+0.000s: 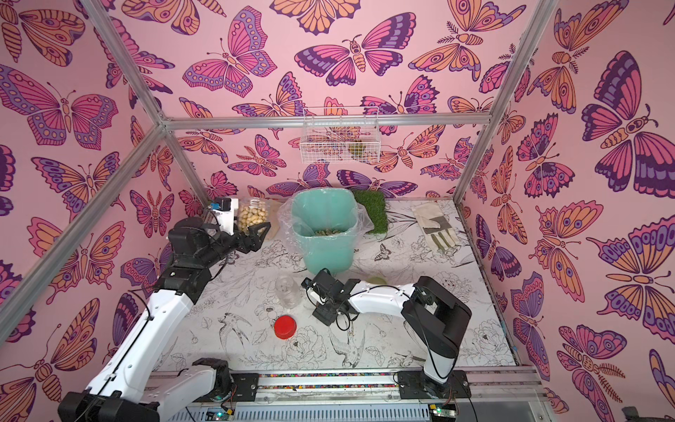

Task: Empty moldy peanuts from jars
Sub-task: Place the lid at the center of the board.

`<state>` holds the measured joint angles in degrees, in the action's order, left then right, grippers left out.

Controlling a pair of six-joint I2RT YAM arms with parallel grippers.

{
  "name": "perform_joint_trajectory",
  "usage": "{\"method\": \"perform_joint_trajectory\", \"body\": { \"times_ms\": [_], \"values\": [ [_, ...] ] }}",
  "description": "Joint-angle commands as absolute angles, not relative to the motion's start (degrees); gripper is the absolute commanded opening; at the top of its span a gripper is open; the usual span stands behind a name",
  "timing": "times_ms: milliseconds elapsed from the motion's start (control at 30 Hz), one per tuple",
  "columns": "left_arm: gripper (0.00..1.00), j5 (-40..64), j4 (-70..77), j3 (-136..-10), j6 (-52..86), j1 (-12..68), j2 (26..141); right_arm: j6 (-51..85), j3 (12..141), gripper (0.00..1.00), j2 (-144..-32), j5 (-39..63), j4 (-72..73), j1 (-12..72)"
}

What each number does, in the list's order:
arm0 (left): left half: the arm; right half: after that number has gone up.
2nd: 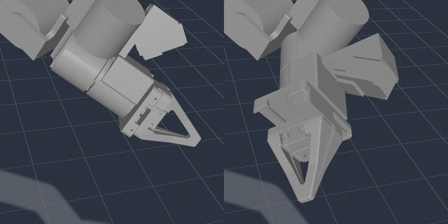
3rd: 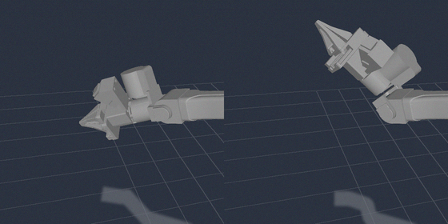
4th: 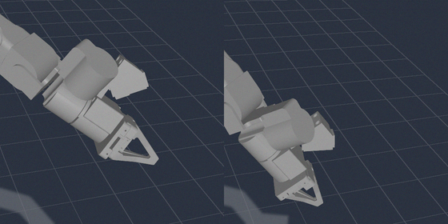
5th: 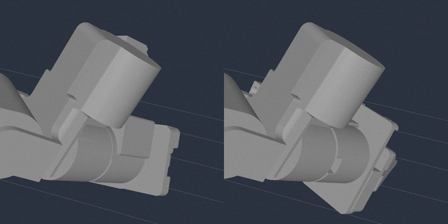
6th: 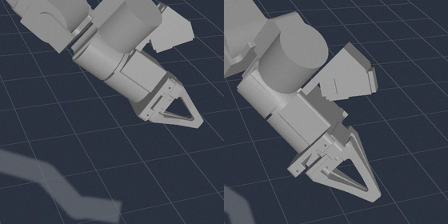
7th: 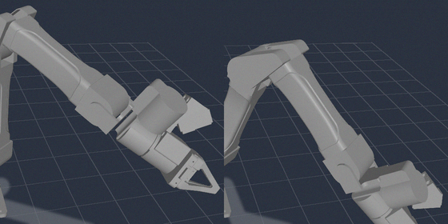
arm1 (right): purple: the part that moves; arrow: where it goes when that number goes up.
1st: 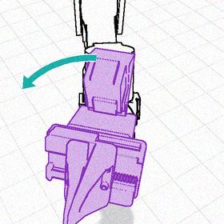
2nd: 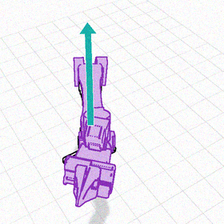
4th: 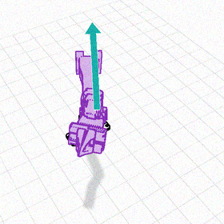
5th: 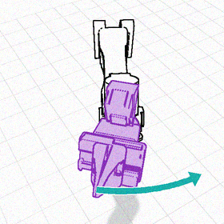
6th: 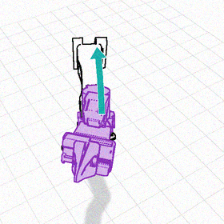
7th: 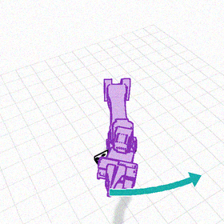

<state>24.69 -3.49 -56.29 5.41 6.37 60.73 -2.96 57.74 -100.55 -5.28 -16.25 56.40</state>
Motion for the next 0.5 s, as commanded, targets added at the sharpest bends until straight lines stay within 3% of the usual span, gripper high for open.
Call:
{"method": "perform_joint_trajectory", "body": {
  "times_ms": [0,133,467],
  "values": [
    [0.0,26.6,0.7,-56.4,5.1,6.0,58.9,-2.5,56.5,0.35,-98.7,-3.8,-16.2,56.8],
    [0.0,26.8,0.9,-56.1,5.3,6.0,59.2,-2.3,55.3,0.39,-98.0,-5.3,-17.1,56.8],
    [0.0,26.8,0.8,-56.0,5.2,5.9,59.1,-5.0,53.3,0.37,-97.2,1.0,-15.8,57.2]
  ]
}}
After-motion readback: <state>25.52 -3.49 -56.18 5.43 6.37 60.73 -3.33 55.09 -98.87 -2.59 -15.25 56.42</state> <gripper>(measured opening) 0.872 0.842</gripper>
